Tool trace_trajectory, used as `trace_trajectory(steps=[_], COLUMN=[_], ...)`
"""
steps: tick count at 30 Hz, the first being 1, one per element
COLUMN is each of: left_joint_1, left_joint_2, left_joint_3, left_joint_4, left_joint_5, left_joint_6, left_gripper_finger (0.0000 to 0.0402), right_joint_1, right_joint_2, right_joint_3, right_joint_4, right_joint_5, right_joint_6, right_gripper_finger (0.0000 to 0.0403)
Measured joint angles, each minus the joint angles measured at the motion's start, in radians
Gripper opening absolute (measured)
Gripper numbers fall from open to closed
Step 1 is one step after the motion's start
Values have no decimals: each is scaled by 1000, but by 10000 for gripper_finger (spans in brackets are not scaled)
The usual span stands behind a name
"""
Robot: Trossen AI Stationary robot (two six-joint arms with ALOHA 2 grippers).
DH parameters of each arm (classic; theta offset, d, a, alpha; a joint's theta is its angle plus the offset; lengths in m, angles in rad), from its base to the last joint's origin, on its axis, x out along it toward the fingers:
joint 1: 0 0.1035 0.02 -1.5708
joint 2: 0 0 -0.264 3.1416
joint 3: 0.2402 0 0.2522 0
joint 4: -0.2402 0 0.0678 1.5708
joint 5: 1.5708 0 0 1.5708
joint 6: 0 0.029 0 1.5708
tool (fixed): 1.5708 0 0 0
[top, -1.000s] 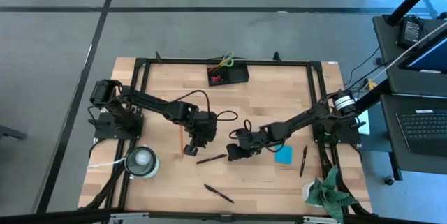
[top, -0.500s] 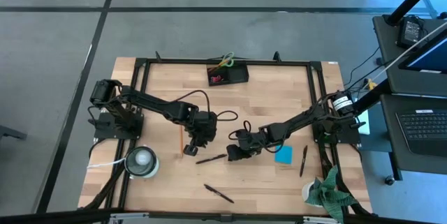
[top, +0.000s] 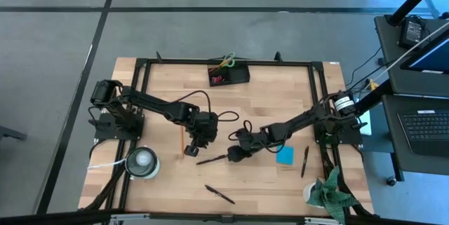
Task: Pick and place office supplies into organizer
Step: Put the black binder clip into the desk organizer
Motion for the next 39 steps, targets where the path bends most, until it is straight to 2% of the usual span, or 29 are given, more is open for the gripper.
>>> trace_trajectory(steps=[5, 9, 15, 19, 23, 29, 32, 39], left_joint_1=[27, 63, 104, 125, 139, 151, 158, 158], left_joint_2=[-31, -80, -122, -133, -132, -128, -128, -128], left_joint_3=[-1, -1, -1, 0, 0, 0, 0, 0], left_joint_4=[-26, -46, -61, -52, -33, -8, -10, -15], left_joint_5=[-12, -50, -132, -167, -196, -288, -310, -365], left_joint_6=[-4, -22, -62, -99, -145, -213, -245, -302], left_gripper_finger=[61, 61, 61, 61, 61, 61, 61, 61], right_joint_1=[-61, -159, -359, -488, -589, -678, -694, -701], right_joint_2=[-65, -162, -276, -289, -239, -75, 13, 189], right_joint_3=[0, 1, 7, 101, 250, 491, 581, 745], right_joint_4=[-13, -88, -150, -284, -457, -659, -722, -736], right_joint_5=[-9, -11, -9, -8, 2, 2, 2, 2], right_joint_6=[-107, -262, -568, -807, -1043, -1334, -1433, -1580], right_gripper_finger=[6, 4, 3, 2, 2, 2, 2, 2])
